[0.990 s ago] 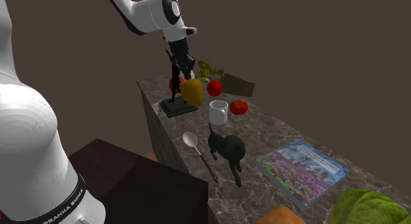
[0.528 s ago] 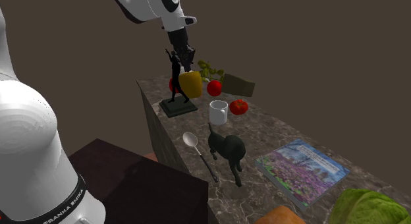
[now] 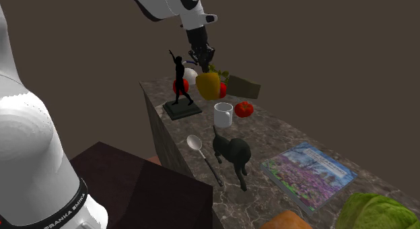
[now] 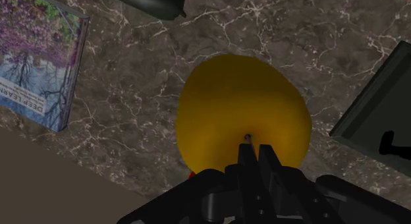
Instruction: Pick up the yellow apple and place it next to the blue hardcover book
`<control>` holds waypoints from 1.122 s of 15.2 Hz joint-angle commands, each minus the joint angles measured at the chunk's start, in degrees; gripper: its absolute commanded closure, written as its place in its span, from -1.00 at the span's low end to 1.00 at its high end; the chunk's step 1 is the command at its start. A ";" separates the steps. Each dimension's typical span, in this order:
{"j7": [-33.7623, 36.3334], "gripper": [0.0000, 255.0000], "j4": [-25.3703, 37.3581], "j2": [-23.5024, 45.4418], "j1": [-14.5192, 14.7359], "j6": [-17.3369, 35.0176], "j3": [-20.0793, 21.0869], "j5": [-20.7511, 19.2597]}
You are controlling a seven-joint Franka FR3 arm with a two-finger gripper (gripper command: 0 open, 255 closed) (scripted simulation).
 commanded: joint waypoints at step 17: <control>-23.92 1.00 19.94 14.35 -13.28 -1.42 -7.25 4.76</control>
